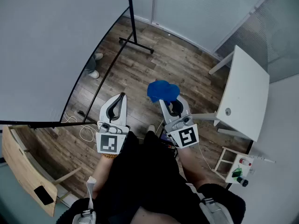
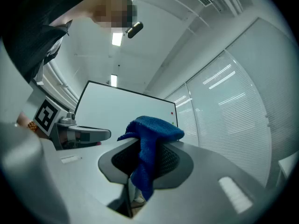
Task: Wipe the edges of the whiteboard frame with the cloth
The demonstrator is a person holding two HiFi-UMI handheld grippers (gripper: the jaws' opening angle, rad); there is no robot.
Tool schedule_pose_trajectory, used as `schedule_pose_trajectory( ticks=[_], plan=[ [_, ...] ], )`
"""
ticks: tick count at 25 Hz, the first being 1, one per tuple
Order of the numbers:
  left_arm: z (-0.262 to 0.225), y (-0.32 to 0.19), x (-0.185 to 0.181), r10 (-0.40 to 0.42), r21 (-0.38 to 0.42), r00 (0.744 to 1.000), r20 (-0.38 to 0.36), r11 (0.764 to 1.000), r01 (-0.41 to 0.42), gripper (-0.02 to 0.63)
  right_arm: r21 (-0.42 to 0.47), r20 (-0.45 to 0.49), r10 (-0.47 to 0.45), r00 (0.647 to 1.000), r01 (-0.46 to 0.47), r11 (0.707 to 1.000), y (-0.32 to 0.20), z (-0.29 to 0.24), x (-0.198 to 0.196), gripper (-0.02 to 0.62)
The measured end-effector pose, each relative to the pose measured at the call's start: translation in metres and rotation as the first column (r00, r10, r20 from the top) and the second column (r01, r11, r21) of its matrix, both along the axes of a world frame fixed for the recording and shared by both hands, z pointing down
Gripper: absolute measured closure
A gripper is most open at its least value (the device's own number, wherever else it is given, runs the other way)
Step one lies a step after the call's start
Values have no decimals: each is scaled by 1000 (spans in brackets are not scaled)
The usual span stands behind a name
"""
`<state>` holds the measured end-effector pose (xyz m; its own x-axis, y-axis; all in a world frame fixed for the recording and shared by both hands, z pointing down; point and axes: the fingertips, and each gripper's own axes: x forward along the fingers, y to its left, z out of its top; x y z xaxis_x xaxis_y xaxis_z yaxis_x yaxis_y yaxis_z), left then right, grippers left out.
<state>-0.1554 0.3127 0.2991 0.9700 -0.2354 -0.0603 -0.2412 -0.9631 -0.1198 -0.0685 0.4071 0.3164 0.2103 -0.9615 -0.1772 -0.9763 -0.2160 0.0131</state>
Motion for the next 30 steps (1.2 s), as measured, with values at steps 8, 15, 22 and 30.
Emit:
schedule_pose_trajectory(
  ticks=[8,15,22,30],
  plan=[
    [26,-73,71,-91,-45,996,25,995,92,606,-51,16,-71,997,72,996,-55,19,83,488],
    [52,-162,174,-87,-75,996,14,993,88,606,-101,-23,-104,994,102,990,-141,26,178,488],
    [37,-253,285,-65,-38,998,-8,997,65,606,-149,-107,-162,981,145,978,-241,4,282,488],
    [34,-325,347,-156,-49,988,4,987,156,606,-186,-114,-322,940,298,936,-349,18,367,487]
  ],
)
